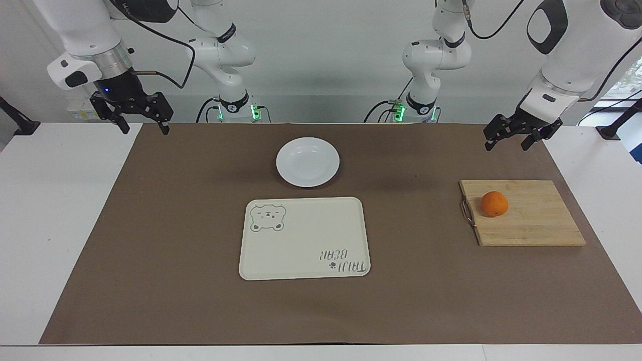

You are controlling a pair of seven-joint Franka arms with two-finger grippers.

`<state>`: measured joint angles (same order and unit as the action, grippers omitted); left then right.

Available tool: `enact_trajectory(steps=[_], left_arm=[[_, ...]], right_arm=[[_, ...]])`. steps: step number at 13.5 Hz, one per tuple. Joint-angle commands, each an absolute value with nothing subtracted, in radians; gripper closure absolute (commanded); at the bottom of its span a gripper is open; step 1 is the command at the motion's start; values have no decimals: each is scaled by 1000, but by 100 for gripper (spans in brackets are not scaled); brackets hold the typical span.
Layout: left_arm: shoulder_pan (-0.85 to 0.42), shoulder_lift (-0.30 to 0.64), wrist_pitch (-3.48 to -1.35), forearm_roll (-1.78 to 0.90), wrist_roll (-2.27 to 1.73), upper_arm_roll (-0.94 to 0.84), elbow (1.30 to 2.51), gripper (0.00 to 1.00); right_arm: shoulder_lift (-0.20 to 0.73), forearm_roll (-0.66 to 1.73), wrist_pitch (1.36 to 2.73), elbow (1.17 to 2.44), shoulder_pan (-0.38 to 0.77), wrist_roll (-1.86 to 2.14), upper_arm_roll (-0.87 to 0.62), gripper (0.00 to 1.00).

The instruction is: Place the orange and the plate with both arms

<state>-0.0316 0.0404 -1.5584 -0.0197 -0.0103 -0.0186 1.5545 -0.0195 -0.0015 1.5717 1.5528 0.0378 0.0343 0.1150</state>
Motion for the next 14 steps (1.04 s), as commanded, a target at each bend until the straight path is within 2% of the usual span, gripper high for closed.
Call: enact_trajectory(steps=[1,14], left_arm=[[-35,35,-1545,-15,-2,-15,1555,0],[-21,34,-1581,-15,5,-14,1581,0]], right_arm=[[-28,-18,1566,1562,37,55,115,0],[-28,-18,1566,1562,37,55,115,0]])
